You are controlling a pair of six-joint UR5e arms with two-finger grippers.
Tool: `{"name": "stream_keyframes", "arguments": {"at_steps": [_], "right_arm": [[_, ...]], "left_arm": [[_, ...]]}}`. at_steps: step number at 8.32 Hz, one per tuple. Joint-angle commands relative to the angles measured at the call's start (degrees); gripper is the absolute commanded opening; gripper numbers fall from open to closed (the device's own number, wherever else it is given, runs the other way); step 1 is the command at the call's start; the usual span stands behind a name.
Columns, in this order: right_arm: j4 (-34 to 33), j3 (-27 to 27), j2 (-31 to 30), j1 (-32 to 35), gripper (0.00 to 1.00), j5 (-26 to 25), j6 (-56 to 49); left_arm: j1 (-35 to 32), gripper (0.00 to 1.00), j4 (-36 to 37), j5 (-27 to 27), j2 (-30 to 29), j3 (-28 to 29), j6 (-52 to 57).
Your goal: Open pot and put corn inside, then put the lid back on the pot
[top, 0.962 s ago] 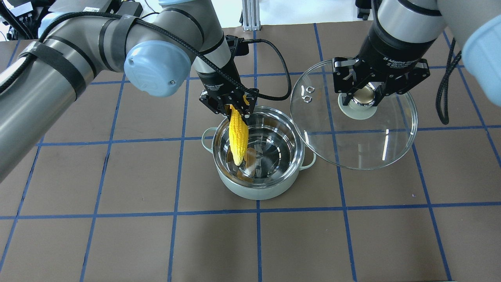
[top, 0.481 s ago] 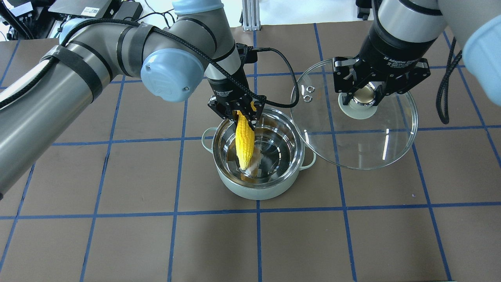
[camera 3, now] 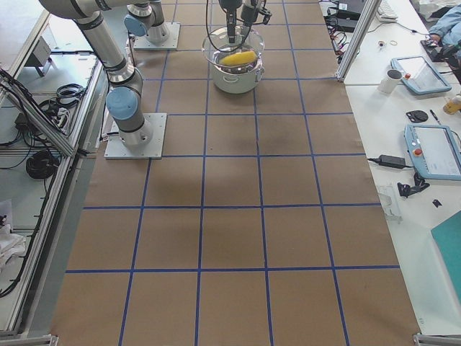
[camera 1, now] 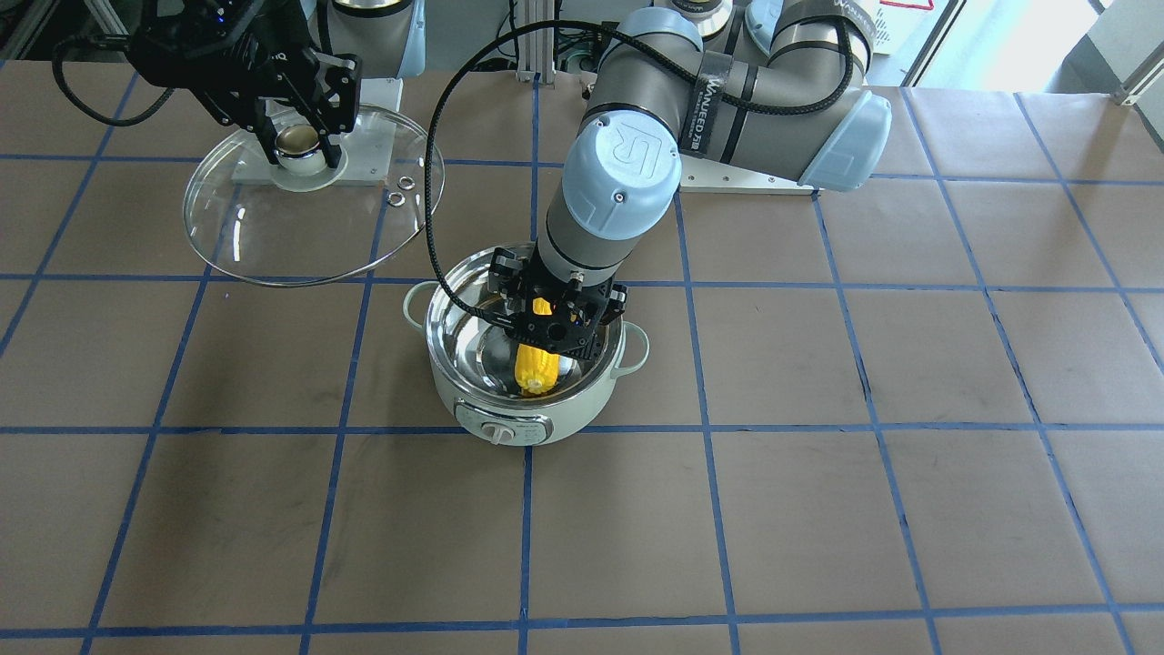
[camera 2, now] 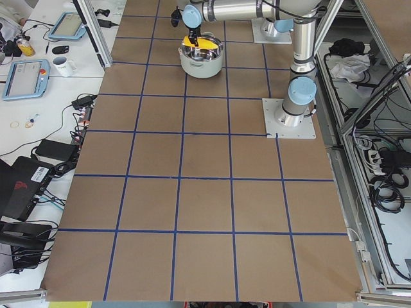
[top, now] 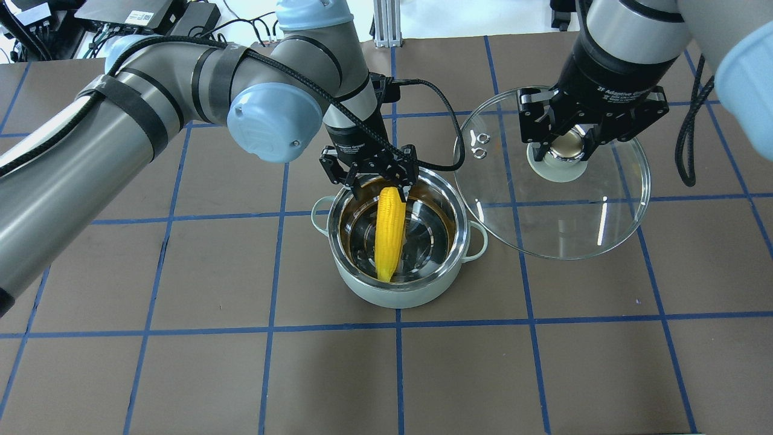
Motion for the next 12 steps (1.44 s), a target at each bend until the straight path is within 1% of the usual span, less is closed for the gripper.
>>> {"name": "stream_keyframes", "arguments": {"at_steps": [1,2,4,7,8,10,11,12], "right_arm": [[-0.1,0.0,0.0,-0.2,0.0,-1.8,-1.6],[-0.1,0.0,0.0,-0.2,0.0,-1.7,-1.6],[-0.3,0.0,0.1,-0.2,0.0,-1.5,-1.6],[-0.5,0.1,0.5,-0.1,0.0,-1.1,-1.4],[-0.6,0.0,0.6,0.2,0.0,-0.5,-0.7],[-0.6,-0.1,1.4,0.4,0.0,0.1,0.4],[-0.6,-0.1,2.1,1.2,0.0,0.1,3.0],[-1.8,-0.1,3.6,3.5,0.0,0.8,5.2]], "left_arm": [[1.2,1.0,-1.9,4.4,1.3,0.7,1.4],[2.6,1.0,-2.1,11.3,1.4,0.8,1.9],[7.5,1.0,-4.4,12.3,3.5,0.9,1.9],[17.5,1.0,-7.9,13.2,9.5,1.0,1.9],[19.5,1.0,-7.8,15.0,10.4,0.9,1.9],[20.1,1.0,-7.4,15.5,11.9,0.8,1.9],[20.1,1.0,-7.3,15.5,13.4,0.8,1.8],[20.1,1.0,-7.1,15.4,14.4,0.8,1.5]]}}
